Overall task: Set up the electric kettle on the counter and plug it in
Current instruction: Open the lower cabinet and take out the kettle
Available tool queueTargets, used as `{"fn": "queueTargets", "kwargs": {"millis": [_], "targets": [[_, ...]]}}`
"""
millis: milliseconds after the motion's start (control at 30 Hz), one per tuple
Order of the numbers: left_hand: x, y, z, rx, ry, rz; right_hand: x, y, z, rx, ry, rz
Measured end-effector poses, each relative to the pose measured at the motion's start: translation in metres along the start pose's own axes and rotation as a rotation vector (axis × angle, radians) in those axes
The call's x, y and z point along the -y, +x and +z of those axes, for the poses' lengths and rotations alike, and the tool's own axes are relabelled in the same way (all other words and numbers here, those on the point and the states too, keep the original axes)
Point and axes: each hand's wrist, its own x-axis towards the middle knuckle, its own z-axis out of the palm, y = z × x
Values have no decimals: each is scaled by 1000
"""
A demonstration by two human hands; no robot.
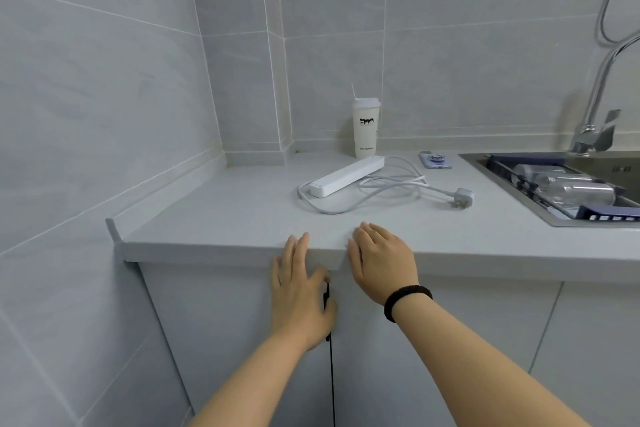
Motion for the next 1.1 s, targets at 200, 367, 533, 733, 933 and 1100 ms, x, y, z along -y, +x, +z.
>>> {"fn": "queueTargets", "kwargs": {"millis": [200, 367, 533, 733, 933, 1100], "targets": [[-24, -32, 30, -103, -291, -297, 0, -1, 3, -57, -31, -32], [-28, -25, 36, -58, -361, -428, -1, -2, 6, -62, -25, -48], [-34, -14, 34, -16, -490, -472, -4, -6, 8, -70, -25, -61], [-26, -20, 33, 103, -577, -461, -5, -15, 6, 23, -24, -52], [-16, -27, 21, 235, -590, -431, -1, -34, 0, 17, 23, -184], [-14, -35, 9, 231, -574, -405, 19, -55, 5, 8, 103, -222]]}}
